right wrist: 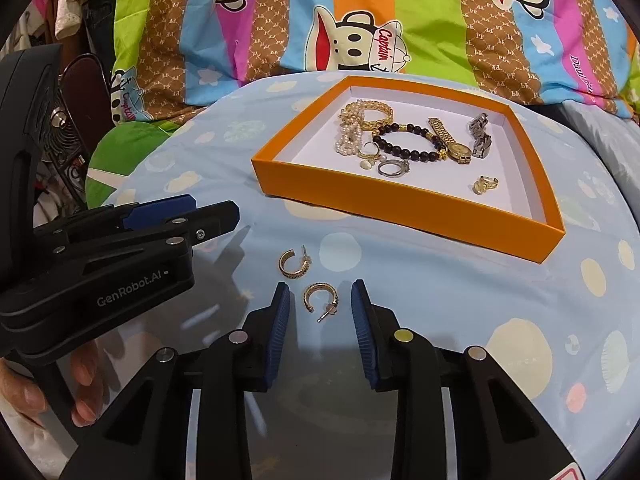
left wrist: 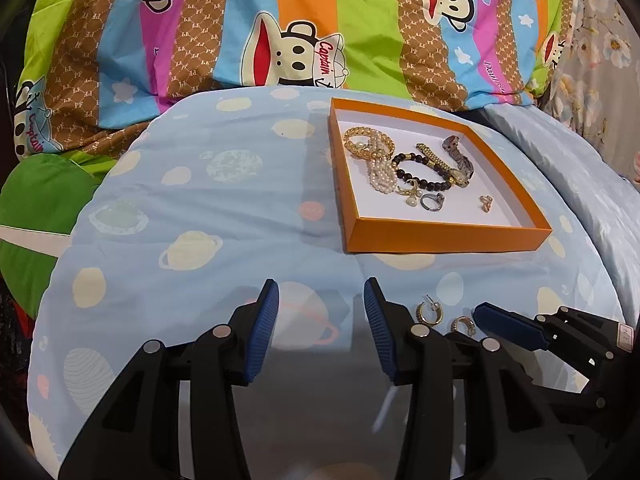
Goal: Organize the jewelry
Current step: 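Lower the right tool onto a gold hoop earring and close on it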
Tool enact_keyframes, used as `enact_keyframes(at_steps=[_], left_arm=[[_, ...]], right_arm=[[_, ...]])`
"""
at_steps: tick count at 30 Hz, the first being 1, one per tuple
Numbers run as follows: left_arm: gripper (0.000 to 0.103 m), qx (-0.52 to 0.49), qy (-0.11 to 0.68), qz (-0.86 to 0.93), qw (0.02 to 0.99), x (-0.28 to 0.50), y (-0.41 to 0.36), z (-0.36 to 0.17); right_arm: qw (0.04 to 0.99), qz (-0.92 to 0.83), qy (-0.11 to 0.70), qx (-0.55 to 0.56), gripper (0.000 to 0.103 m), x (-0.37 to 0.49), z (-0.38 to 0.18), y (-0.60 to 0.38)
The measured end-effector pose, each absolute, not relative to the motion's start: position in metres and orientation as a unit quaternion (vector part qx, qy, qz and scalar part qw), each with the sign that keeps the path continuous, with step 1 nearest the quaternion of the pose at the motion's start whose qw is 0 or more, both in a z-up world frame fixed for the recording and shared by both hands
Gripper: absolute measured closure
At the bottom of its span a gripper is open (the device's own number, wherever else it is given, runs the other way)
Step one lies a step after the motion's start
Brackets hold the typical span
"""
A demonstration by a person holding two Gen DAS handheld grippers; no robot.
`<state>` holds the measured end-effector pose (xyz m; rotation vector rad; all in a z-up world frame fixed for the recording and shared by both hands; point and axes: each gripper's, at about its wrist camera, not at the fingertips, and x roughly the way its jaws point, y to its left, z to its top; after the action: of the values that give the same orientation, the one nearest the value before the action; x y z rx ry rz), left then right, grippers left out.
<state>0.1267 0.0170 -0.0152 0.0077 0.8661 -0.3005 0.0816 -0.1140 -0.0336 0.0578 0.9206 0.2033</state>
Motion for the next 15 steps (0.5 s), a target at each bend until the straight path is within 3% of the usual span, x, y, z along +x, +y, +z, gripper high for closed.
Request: enact_keyframes(at_steps=[6, 10, 15], left_arm=[[0.060, 0.007, 0.421, -0.141, 0.896, 0.1283, 0.0161, -0.0177], [0.054, 0.011, 0.419, -0.139, 0.897, 0.1272, 0.0151, -0.0180], [0.054, 0.014, 0.420, -0.143, 0.896, 0.1266, 0.0134, -0.0185]], right_arm=[[0.892, 0.091, 0.443, 0.021, 0.078, 0.0807, -0.0337, -0.1133], [0.892, 0.091, 0.443, 0.015, 0.087, 0.0804, -0.0333, -0.1112], [0.894, 0.088, 0.439, 0.024, 0.087, 0.0795, -0.0321, -0.1154]])
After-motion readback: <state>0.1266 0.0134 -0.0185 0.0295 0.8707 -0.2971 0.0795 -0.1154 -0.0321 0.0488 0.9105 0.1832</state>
